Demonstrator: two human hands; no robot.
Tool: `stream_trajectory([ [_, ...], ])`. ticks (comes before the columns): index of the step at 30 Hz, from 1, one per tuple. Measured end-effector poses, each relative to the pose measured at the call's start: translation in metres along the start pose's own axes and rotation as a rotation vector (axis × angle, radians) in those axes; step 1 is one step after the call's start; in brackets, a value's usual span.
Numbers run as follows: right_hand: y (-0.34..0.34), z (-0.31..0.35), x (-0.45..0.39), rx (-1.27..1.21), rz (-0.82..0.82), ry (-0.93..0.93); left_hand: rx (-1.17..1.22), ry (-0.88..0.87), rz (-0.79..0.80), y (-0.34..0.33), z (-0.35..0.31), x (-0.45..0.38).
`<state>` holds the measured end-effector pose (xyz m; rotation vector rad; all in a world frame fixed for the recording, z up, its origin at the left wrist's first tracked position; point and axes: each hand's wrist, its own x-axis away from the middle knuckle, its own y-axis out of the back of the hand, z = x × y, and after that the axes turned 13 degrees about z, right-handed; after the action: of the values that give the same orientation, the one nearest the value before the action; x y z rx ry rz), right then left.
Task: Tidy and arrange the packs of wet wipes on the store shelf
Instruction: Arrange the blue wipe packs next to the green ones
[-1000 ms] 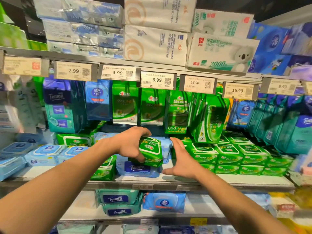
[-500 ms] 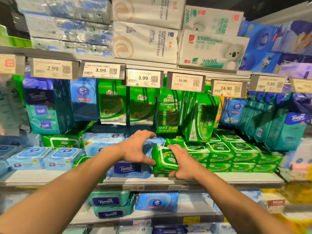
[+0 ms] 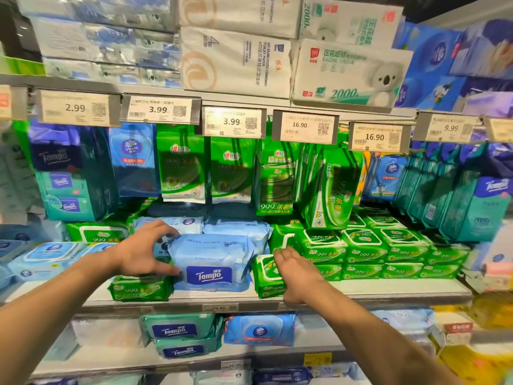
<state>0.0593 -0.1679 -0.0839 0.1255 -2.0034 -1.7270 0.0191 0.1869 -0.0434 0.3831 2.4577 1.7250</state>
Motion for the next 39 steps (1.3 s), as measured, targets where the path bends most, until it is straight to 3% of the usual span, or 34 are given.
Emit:
stream_trajectory([
  [8,-0.006,0.021,-0.012,0.162,-0.059,0.138,-0.002,0.033,0.087,0.000,0.006,-0.003],
  [18,-0.003,0.022,-0.011,0.182,-0.078,-0.016,0.021,0.127,0.275,-0.003,0.023,0.003],
  [25,0.000,0.026,-0.009,0.216,-0.055,-0.042,-0.155,0.155,0.381,-0.002,0.031,0.000],
  [33,0.006,0.032,-0.013,0.319,0.027,-0.079,-0.221,0.187,0.393,-0.009,0.040,-0.005],
  [39,0.013,0.034,-0.011,0.251,0.018,-0.102,-0.246,0.215,0.378,-0.013,0.045,-0.008],
])
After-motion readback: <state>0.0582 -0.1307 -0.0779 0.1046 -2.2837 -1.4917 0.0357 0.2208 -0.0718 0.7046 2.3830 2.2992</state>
